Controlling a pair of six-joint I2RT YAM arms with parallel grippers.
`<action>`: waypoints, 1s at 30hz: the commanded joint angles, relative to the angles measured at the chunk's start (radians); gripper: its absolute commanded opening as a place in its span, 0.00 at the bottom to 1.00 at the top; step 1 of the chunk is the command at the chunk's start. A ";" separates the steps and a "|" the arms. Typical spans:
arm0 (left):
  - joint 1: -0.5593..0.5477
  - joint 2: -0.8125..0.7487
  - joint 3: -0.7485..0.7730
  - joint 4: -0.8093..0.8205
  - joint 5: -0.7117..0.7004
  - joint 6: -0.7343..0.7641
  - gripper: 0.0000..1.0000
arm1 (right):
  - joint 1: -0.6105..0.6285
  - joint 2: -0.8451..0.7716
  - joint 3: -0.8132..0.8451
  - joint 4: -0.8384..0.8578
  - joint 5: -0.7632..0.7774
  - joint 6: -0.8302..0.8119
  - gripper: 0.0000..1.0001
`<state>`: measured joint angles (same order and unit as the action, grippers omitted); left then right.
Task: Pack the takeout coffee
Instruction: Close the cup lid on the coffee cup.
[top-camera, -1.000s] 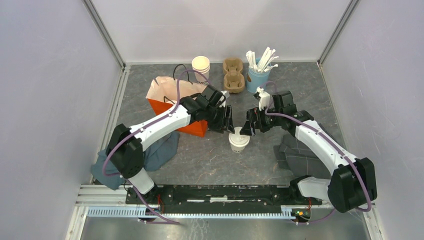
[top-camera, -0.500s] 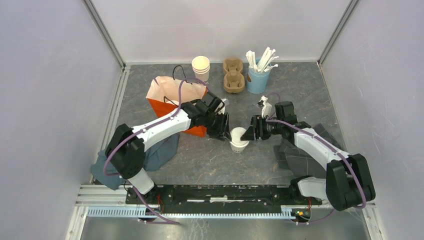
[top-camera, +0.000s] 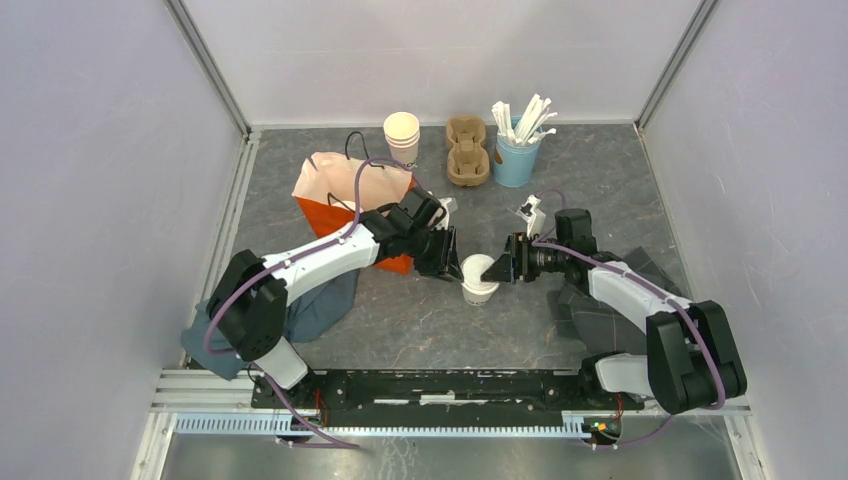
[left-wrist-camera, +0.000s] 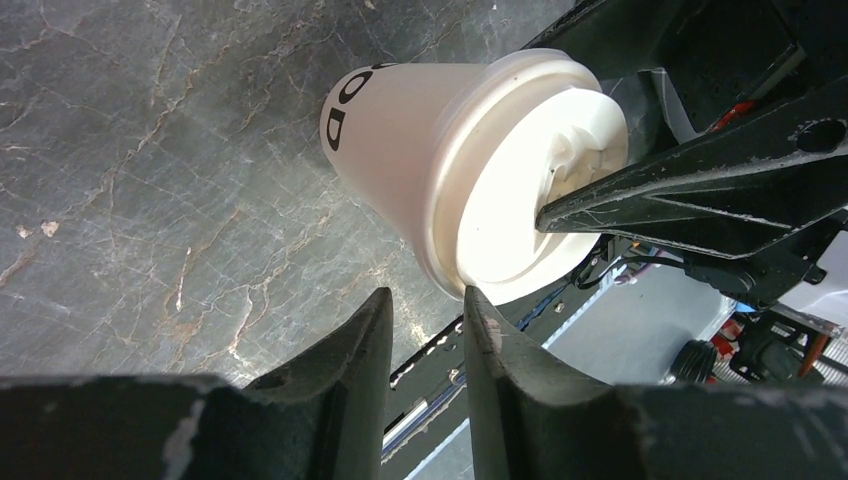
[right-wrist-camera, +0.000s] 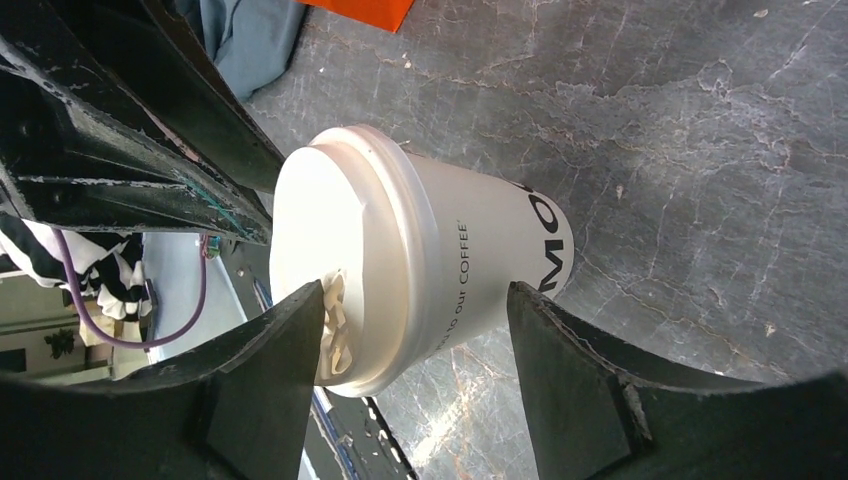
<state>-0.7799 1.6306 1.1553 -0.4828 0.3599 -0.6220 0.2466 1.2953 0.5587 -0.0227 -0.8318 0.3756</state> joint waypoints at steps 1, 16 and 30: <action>-0.010 0.071 -0.037 -0.125 -0.166 0.048 0.37 | 0.008 0.022 0.019 -0.163 0.116 -0.126 0.73; -0.010 -0.137 0.253 -0.128 0.030 -0.017 0.69 | 0.053 0.018 0.458 -0.606 0.233 -0.293 0.96; -0.006 -0.425 0.281 -0.110 0.027 -0.019 0.75 | 0.369 0.166 0.739 -0.856 0.643 -0.520 0.98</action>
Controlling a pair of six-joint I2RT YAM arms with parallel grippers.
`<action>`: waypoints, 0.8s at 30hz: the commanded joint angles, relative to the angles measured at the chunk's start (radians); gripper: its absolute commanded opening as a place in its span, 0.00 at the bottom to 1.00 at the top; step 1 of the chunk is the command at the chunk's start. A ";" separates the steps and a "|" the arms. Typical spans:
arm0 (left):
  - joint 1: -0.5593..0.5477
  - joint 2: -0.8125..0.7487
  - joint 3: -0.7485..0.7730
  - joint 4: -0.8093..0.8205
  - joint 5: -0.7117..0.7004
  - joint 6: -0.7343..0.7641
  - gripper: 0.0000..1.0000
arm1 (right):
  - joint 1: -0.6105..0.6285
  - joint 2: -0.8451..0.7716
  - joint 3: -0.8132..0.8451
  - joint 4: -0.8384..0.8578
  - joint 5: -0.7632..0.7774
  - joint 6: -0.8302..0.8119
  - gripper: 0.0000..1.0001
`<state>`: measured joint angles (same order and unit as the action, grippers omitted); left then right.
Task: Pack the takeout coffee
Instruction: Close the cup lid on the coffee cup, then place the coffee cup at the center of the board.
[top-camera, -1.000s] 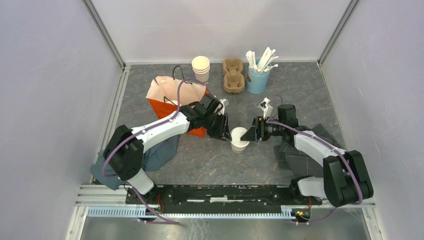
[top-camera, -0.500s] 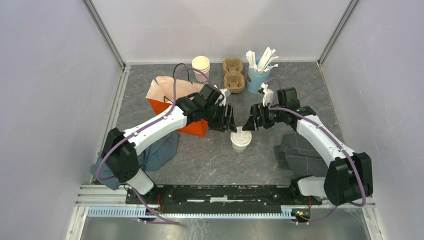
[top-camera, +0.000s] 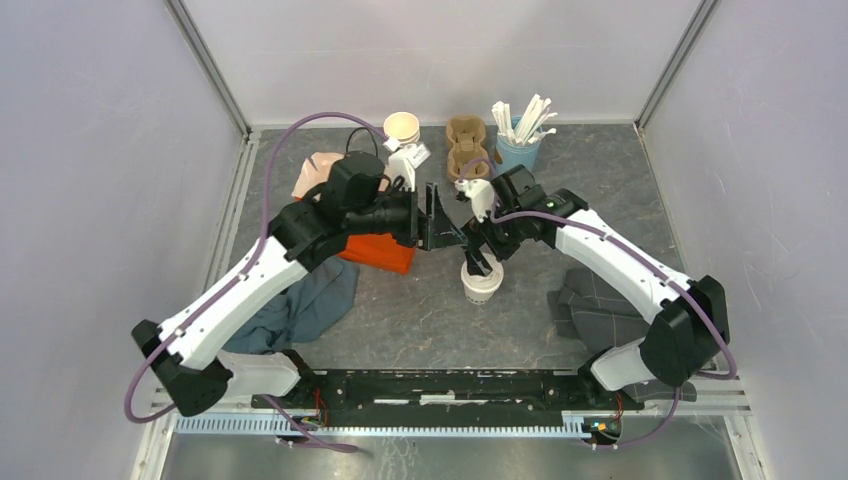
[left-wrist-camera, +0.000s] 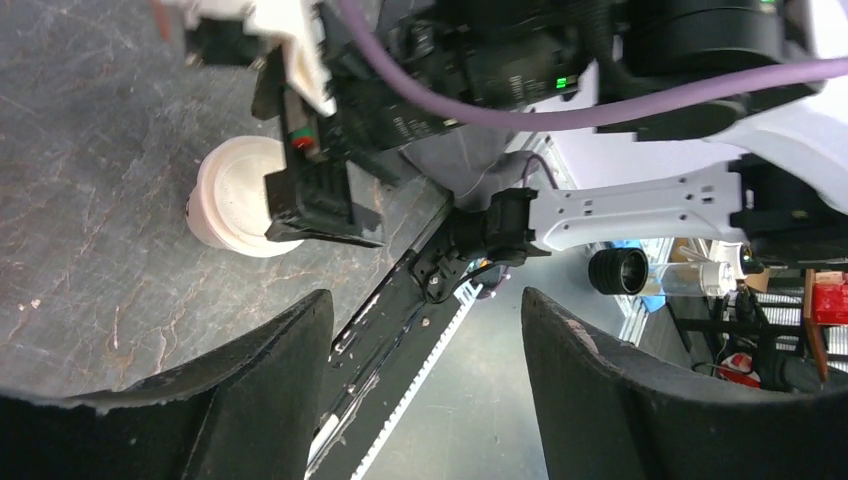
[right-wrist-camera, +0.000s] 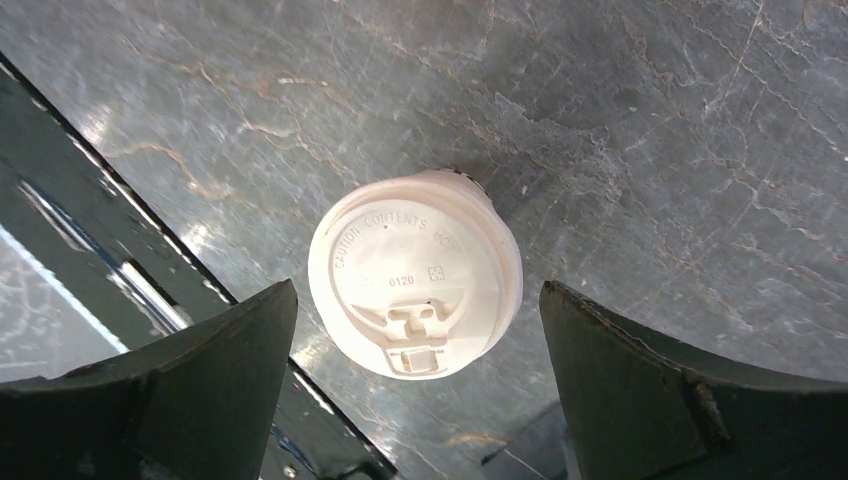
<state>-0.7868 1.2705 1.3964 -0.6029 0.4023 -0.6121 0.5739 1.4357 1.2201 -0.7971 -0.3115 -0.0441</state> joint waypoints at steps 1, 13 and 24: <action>0.001 -0.079 0.040 0.004 -0.027 -0.029 0.76 | 0.055 0.033 0.089 -0.093 0.129 -0.113 0.98; 0.012 -0.137 0.037 -0.014 -0.100 -0.052 0.78 | 0.147 0.070 0.103 -0.106 0.183 -0.129 0.98; 0.018 -0.141 0.047 -0.020 -0.097 -0.052 0.78 | 0.182 0.081 0.091 -0.112 0.226 -0.135 0.98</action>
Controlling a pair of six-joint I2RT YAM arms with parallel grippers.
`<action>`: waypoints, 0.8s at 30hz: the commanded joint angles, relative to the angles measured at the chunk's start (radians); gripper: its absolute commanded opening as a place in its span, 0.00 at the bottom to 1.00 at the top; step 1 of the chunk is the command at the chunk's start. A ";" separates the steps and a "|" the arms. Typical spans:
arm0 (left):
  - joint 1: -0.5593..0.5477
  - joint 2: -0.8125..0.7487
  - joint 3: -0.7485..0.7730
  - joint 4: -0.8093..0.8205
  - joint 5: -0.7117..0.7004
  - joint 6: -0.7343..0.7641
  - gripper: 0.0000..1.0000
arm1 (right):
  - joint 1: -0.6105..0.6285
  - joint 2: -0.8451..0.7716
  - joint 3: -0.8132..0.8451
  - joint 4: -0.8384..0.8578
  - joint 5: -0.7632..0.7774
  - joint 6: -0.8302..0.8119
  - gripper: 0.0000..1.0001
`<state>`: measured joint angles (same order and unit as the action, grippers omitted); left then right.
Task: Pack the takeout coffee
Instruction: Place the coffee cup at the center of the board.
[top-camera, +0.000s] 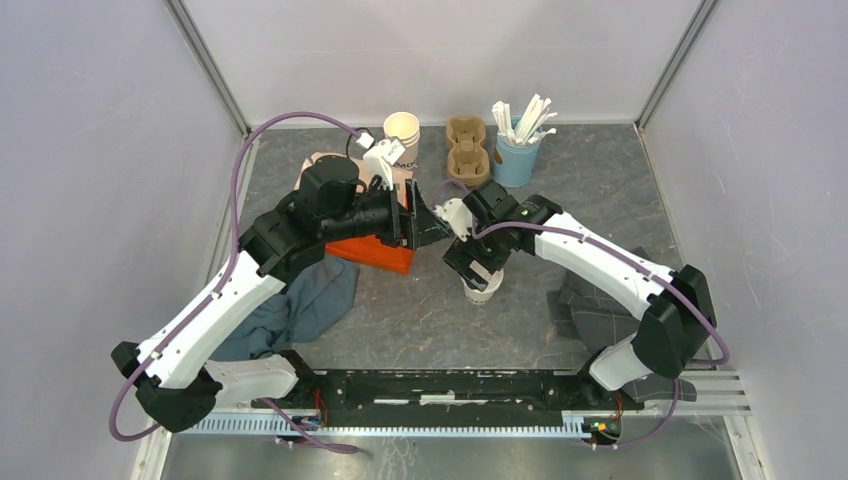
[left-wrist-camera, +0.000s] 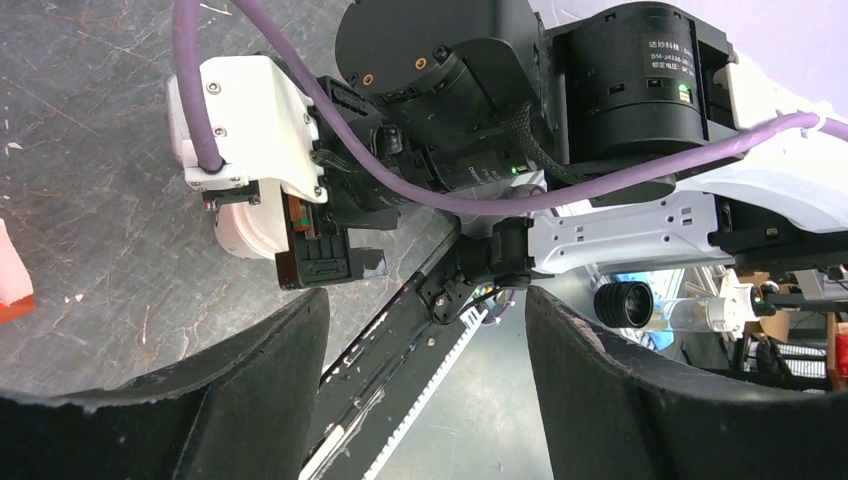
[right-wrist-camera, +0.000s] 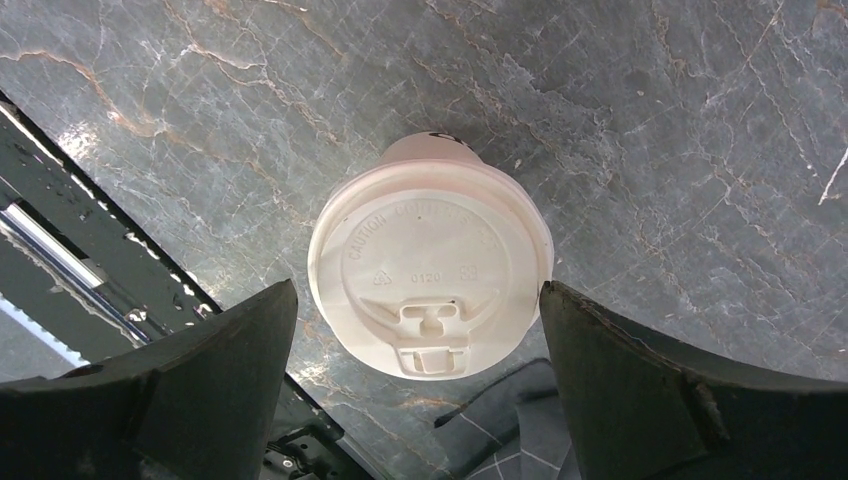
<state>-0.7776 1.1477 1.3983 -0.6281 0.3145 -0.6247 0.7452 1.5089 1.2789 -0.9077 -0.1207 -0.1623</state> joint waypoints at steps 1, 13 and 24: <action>0.010 -0.017 0.048 0.002 -0.009 -0.038 0.78 | 0.014 0.010 0.033 0.000 0.038 -0.016 0.98; 0.030 -0.017 0.053 -0.007 0.006 -0.029 0.78 | 0.046 0.052 0.078 -0.029 0.111 -0.014 0.89; 0.048 -0.010 0.061 -0.011 0.027 -0.020 0.79 | 0.070 0.076 0.104 -0.057 0.164 -0.014 0.90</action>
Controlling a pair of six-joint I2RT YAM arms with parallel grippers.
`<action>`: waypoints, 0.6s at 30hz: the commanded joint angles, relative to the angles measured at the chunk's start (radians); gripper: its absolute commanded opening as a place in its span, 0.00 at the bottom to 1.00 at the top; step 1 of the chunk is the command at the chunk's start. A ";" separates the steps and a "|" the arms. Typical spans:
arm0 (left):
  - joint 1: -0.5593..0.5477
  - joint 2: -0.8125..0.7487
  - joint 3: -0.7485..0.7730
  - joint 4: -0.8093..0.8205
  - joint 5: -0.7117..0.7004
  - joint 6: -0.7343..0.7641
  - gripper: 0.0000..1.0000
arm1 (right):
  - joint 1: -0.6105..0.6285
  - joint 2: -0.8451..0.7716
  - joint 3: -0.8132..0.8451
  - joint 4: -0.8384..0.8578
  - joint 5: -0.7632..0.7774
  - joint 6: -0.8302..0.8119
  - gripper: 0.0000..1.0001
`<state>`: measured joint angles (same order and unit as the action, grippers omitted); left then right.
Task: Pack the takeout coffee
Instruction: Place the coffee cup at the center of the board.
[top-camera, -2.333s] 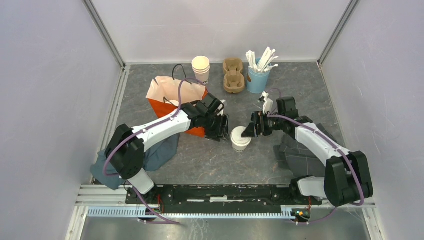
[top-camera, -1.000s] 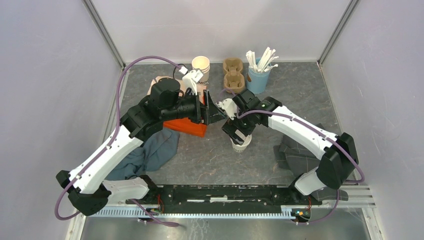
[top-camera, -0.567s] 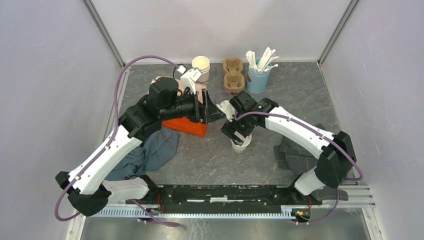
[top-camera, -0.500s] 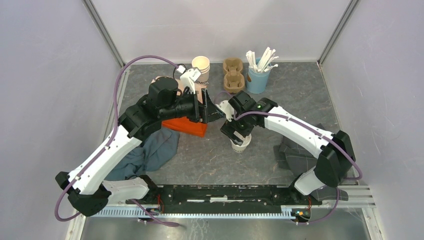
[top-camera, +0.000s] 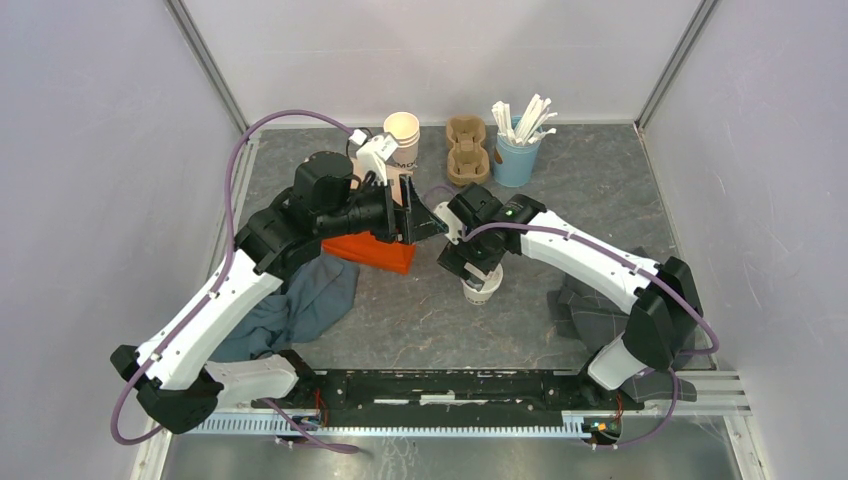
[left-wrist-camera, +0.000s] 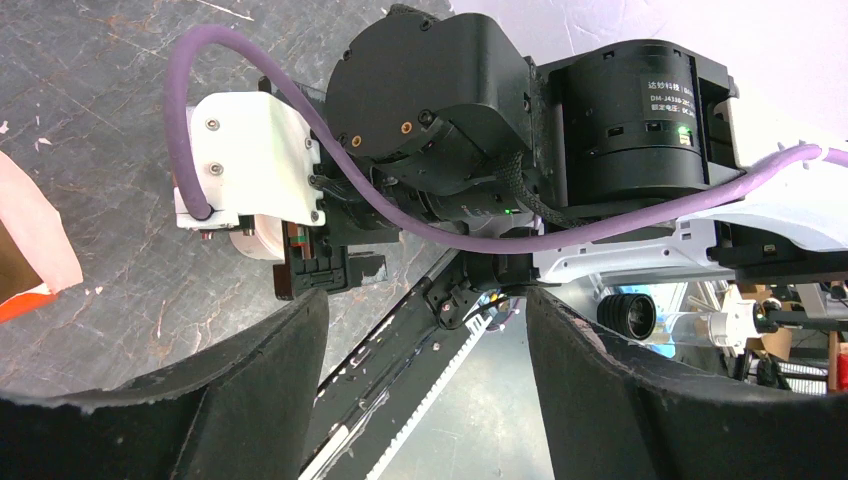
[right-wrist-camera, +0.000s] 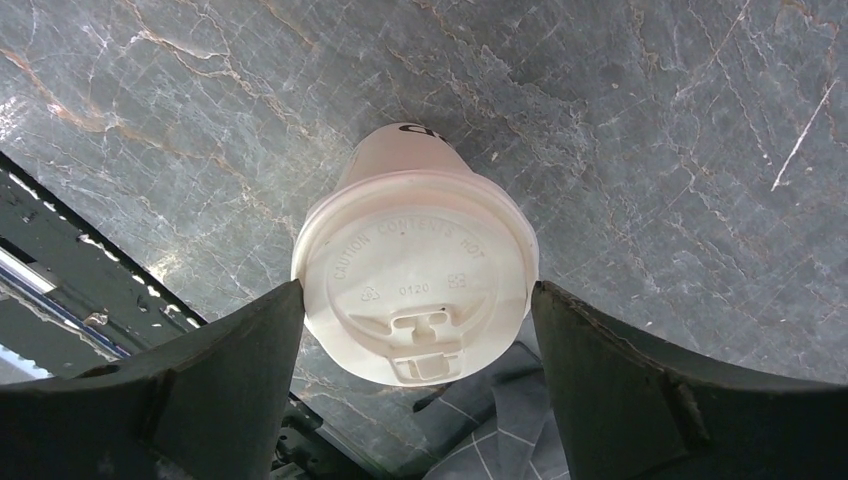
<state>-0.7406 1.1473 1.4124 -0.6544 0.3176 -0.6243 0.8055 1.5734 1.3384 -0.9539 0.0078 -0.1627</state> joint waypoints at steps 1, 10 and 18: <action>0.013 -0.008 0.050 0.015 0.026 -0.018 0.79 | 0.011 0.012 0.043 -0.011 0.032 -0.012 0.89; 0.031 -0.007 0.063 0.001 0.041 -0.008 0.79 | 0.010 0.016 0.027 -0.004 0.017 0.008 0.82; 0.049 -0.009 0.083 -0.016 0.023 -0.016 0.79 | 0.011 -0.002 0.033 0.001 0.061 0.026 0.79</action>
<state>-0.7059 1.1473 1.4422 -0.6586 0.3416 -0.6243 0.8116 1.5833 1.3422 -0.9596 0.0174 -0.1513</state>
